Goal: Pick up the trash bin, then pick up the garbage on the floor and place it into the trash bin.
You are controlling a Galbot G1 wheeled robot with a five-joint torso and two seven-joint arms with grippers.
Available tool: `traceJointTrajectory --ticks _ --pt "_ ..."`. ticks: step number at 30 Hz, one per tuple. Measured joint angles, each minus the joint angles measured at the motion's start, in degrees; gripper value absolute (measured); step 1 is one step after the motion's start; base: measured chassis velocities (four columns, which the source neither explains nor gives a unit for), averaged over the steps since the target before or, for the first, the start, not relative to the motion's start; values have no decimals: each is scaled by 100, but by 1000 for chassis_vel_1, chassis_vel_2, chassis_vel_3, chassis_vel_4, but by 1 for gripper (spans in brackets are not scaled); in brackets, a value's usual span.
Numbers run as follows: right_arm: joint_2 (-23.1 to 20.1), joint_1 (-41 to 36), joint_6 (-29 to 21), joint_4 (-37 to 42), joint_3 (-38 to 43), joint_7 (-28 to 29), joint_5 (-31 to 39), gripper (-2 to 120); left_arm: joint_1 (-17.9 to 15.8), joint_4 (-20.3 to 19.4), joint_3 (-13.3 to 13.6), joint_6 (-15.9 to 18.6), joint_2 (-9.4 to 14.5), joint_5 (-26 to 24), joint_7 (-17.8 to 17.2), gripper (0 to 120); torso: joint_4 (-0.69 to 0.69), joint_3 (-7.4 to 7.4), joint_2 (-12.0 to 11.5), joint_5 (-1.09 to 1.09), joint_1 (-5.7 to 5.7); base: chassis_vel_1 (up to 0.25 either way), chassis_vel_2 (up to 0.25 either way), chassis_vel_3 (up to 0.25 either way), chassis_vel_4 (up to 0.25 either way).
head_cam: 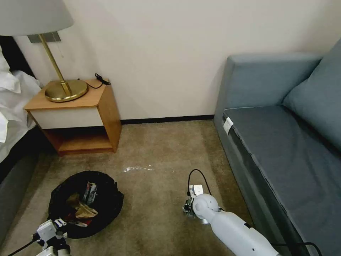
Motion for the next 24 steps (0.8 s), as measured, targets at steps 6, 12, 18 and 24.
traceJointTrajectory --ticks 6,12,18,24 --pt "-15 -6 30 115 35 -22 -69 29 38 -1 1 -44 0 30 1 2 0 0 0 0 0 0 0 0 0" --pt "24 0 243 343 125 -175 -419 23 103 -37 0 -109 0 80 1 2 -1 0 0 0 0 0 0 0 0" --pt "230 329 1354 394 178 -1170 -1063 23 125 -69 14 -158 1 175 1 2 1 0 0 0 0 0 0 0 0" --pt "504 733 2060 324 143 -2166 -1159 23 125 -97 55 -176 1 252 -3 2 1 0 0 -2 0 0 0 0 0"
